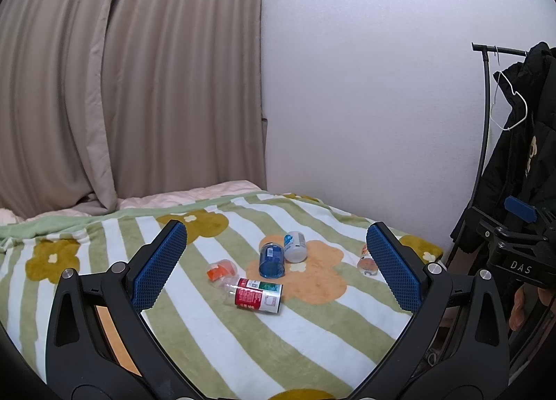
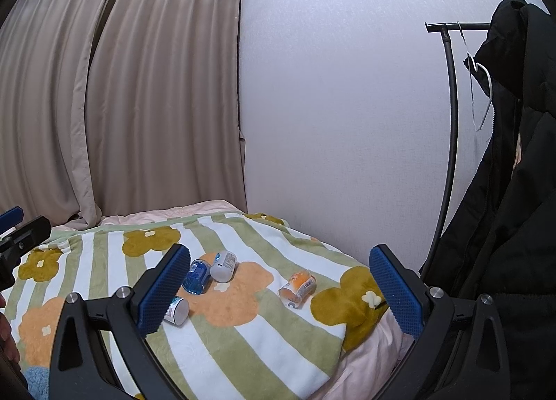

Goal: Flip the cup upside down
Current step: 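Move the left tool toward the orange-labelled plastic bottle lying on the blanket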

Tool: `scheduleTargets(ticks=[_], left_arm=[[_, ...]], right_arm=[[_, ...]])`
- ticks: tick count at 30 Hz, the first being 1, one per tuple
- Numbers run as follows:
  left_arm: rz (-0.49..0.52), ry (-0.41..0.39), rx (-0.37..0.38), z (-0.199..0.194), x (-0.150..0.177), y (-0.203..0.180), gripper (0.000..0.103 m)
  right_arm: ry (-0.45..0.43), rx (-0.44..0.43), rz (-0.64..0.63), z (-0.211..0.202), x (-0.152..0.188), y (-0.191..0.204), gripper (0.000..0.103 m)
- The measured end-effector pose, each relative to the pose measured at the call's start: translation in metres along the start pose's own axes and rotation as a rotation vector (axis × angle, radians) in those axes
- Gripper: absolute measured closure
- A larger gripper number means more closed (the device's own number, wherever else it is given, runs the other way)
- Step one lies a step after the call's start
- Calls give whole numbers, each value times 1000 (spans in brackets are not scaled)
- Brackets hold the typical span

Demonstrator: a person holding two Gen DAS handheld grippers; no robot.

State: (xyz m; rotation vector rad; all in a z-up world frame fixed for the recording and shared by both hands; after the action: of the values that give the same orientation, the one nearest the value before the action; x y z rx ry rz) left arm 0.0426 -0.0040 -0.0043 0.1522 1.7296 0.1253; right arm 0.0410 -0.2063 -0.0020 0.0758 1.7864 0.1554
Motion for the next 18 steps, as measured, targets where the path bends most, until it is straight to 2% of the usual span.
scheduleTargets(ticks=[11, 18], left_arm=[[1, -5, 4, 2, -2, -4, 0], [16, 52, 28, 5, 4, -8, 0]], right_arm=[[11, -1, 8, -3, 4, -2, 0], [38, -6, 28, 8, 4, -8, 0]])
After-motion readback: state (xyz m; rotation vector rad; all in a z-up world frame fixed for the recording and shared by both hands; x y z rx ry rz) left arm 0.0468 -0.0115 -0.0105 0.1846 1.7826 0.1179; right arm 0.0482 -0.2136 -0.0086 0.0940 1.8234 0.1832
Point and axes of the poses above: each gripper's, at about its wrist camera, not at the fingertips, and z roughly the way its jaws point, y to its left, x to its underside, the point moved 4 cm from there along z, roughly the way its jaws point, and after that the axes turned 10 degrees about z, right-handed, at the moved point
